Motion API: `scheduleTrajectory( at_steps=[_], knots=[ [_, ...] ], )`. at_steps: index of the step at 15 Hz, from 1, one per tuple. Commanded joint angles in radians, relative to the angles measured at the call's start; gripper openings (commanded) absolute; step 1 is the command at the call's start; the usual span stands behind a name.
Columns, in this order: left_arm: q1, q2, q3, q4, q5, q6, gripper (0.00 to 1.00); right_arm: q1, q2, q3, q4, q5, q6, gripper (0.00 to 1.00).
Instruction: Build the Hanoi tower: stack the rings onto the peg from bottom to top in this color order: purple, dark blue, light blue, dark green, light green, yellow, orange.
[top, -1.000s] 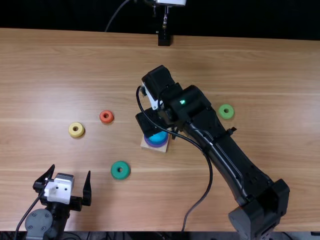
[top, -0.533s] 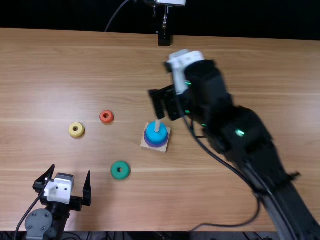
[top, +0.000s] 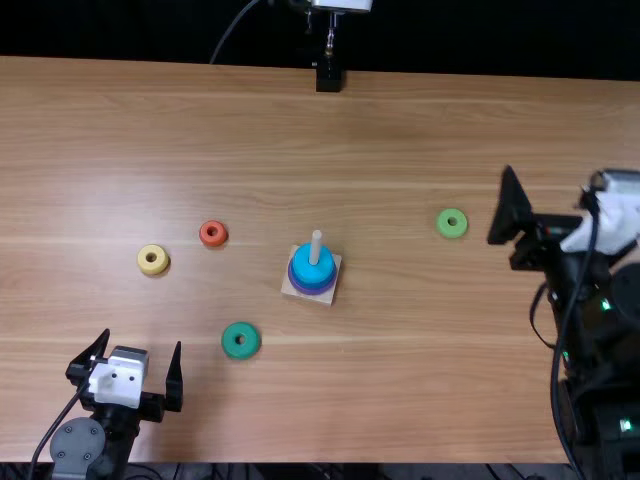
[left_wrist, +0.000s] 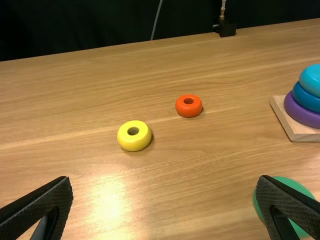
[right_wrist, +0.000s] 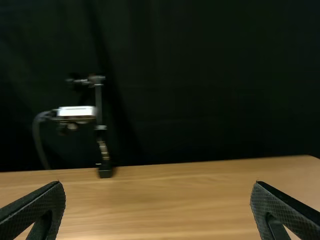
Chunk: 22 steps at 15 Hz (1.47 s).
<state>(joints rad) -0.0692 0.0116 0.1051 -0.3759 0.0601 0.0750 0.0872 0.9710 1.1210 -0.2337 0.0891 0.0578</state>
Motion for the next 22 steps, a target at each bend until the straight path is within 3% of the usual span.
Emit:
scheduleTrajectory(
  at_steps=[1,2,3,4,5,8,9,10,11,12,16,22],
  knots=[
    [0.011,-0.012,-0.105,-0.079,0.015,0.013,1.00,-0.027,-0.114,-0.082,-0.001,-0.038,0.003,1.00],
    [0.011,-0.012,-0.105,-0.079,0.015,0.013,1.00,-0.029,-0.207,-0.148,-0.007,-0.071,0.003,1.00],
    [0.011,-0.012,-0.105,-0.079,0.015,0.013,1.00,-0.030,-0.302,-0.221,-0.007,-0.131,-0.001,1.00],
    [0.011,-0.012,-0.105,-0.079,0.015,0.013,1.00,-0.030,-0.403,-0.285,-0.007,-0.218,-0.003,1.00],
    [0.011,-0.012,-0.105,-0.081,0.015,0.013,1.00,-0.032,-0.482,-0.348,-0.007,-0.273,-0.012,1.00],
    [0.011,-0.012,-0.105,-0.079,0.015,0.013,1.00,-0.063,-0.658,-0.546,-0.016,-0.281,-0.071,1.00],
    [0.011,-0.012,-0.105,-0.079,0.015,0.013,1.00,-0.076,-0.724,-0.601,-0.020,-0.273,-0.067,1.00],
    [0.011,-0.012,-0.105,-0.079,0.015,0.013,1.00,-0.096,-0.782,-0.645,-0.021,-0.242,-0.063,1.00],
    [0.011,-0.012,-0.105,-0.079,0.015,0.013,1.00,-0.110,-0.822,-0.696,-0.020,-0.192,-0.060,1.00],
    [0.011,-0.012,-0.105,-0.079,0.015,0.013,1.00,-0.115,-0.851,-0.742,-0.014,-0.168,-0.060,1.00],
    [0.011,-0.012,-0.105,-0.079,0.015,0.013,1.00,-0.130,-0.960,-0.883,-0.018,-0.165,-0.058,1.00],
    [0.011,-0.012,-0.105,-0.079,0.015,0.013,1.00,-0.133,-0.971,-1.026,-0.018,-0.166,-0.073,1.00]
  ],
)
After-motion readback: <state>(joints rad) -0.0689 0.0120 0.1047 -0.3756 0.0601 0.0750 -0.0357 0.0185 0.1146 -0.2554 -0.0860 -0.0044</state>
